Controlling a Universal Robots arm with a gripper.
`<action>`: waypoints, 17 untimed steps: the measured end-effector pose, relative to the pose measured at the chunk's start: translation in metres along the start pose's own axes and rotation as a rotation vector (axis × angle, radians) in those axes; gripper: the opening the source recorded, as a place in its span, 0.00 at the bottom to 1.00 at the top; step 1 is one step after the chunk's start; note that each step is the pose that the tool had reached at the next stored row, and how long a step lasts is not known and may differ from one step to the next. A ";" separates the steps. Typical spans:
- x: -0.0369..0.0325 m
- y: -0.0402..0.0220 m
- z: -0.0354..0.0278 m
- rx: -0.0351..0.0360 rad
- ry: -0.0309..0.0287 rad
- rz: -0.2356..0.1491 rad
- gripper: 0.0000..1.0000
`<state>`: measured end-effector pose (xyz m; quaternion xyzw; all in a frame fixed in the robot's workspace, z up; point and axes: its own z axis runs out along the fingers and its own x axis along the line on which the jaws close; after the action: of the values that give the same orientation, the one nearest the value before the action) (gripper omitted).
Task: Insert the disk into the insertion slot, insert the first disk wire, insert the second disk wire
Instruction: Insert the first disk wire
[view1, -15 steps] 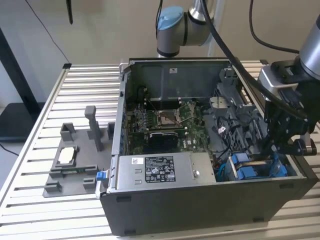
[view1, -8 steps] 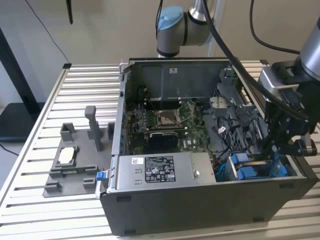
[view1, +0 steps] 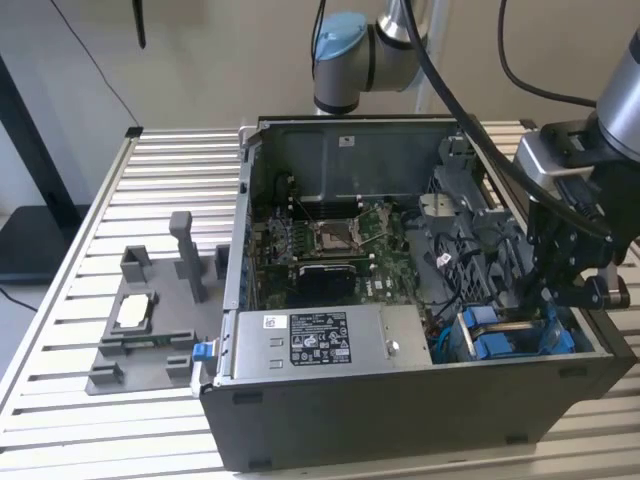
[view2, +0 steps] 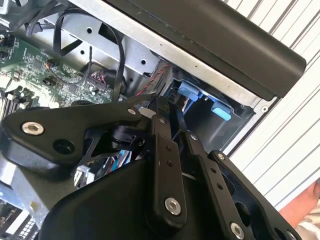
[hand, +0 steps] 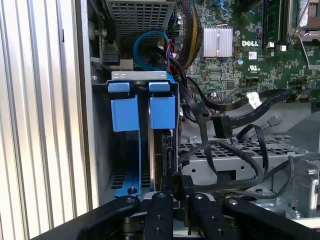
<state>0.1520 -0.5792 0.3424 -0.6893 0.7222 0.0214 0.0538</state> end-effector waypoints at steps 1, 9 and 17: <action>0.0000 0.0000 0.0001 0.0000 0.0001 0.000 0.19; 0.0002 0.0015 0.0004 -0.0004 -0.0019 -0.002 0.19; 0.0007 0.0018 0.0033 -0.0012 -0.0030 -0.008 0.19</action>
<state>0.1503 -0.5794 0.3390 -0.6923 0.7192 0.0226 0.0545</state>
